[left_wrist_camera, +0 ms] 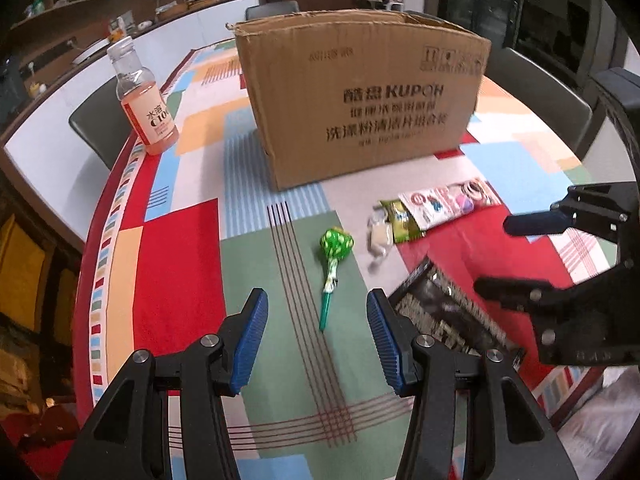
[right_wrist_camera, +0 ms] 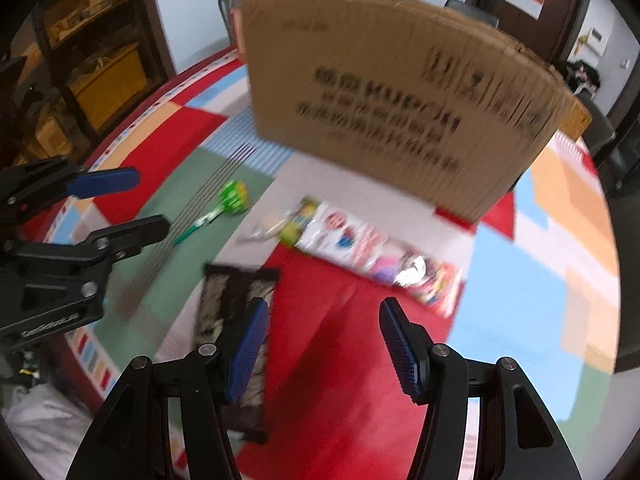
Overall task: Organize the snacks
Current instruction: 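Grasp the green lollipop with the left gripper while the right grasps the dark chocolate bar, then carry both snacks over the box and open both grippers to release them, then return both tools from the box to the remaining snacks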
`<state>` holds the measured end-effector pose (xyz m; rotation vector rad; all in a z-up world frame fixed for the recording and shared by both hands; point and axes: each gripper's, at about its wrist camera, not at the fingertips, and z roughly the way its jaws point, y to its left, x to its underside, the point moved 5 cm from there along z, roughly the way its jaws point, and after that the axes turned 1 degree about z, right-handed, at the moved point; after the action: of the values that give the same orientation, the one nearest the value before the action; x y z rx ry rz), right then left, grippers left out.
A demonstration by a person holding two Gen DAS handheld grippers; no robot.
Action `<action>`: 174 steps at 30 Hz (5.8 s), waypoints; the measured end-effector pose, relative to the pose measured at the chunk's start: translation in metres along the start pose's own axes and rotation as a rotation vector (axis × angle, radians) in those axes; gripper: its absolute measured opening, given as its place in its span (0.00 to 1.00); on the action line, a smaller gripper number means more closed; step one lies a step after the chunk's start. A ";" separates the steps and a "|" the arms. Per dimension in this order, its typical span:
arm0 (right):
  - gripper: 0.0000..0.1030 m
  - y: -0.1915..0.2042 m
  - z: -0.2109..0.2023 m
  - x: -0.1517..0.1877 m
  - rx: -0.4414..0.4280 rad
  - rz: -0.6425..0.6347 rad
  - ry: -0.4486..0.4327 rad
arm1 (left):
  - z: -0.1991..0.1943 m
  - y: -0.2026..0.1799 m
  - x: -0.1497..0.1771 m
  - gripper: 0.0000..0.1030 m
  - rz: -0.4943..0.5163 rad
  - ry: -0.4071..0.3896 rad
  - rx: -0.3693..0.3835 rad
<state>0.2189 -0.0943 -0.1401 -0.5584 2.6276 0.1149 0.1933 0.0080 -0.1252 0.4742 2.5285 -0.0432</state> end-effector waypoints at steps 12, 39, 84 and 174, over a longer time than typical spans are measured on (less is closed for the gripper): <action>0.57 0.046 0.034 0.010 -0.080 0.033 0.102 | 0.001 0.028 0.015 0.49 0.017 -0.004 -0.018; 0.50 0.015 0.039 0.008 -0.035 0.162 0.060 | 0.062 0.001 -0.021 0.49 0.053 0.016 0.114; 0.49 -0.039 -0.054 -0.034 -0.005 0.228 -0.224 | -0.027 -0.004 -0.081 0.26 -0.037 -0.197 0.087; 0.62 -0.050 0.017 -0.028 0.106 -0.173 0.052 | 0.028 -0.023 -0.040 0.69 -0.025 0.032 -0.033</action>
<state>0.2694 -0.1269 -0.1426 -0.7570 2.6034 -0.0932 0.2313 -0.0306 -0.1283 0.4340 2.5624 -0.0028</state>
